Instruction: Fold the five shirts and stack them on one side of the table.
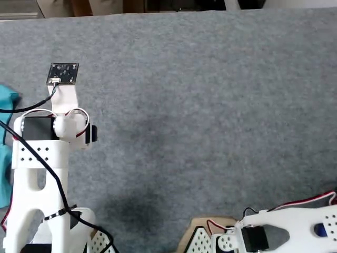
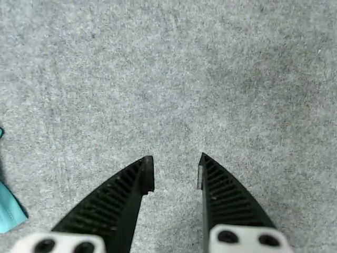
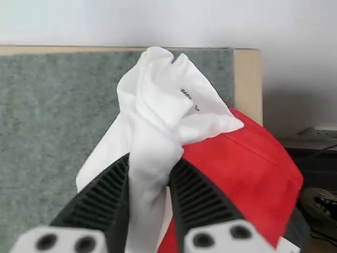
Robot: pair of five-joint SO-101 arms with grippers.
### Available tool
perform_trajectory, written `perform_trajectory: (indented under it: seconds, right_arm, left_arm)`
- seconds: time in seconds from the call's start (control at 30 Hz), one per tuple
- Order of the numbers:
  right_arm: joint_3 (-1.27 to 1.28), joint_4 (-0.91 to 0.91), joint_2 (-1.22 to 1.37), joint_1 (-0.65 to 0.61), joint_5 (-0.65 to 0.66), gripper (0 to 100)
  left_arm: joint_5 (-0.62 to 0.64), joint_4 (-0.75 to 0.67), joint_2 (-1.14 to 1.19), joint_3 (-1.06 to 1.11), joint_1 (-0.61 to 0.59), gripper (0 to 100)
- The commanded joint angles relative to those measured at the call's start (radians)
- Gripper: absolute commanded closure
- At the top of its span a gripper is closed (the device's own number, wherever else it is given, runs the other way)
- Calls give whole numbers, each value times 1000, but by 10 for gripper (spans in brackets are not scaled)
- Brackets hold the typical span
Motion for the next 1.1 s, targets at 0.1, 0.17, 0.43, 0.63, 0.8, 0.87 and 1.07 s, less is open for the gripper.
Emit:
perform_trajectory:
  seconds: [0.1,0.17,0.43,0.63,0.8,0.87,1.07]
  right_arm:
    - [-51,25,-24,87,81,995]
    - [-47,26,-24,108,106,995]
    - [-44,29,-19,157,181,994]
    - [65,31,-24,162,232,994]
    - [142,31,-25,162,319,993]
    - [168,32,-25,163,358,992]
    - [206,32,-25,189,437,892]
  left_arm:
    - [3,6,-27,-51,0,846]
    - [3,6,-27,-51,0,846]
    - [3,-2,-27,-51,3,846]
    - [2,-2,-27,-52,2,846]
    - [-2,0,-27,-52,2,846]
    - [-5,0,-27,-52,6,849]
    - [-3,-3,-27,-54,8,847]
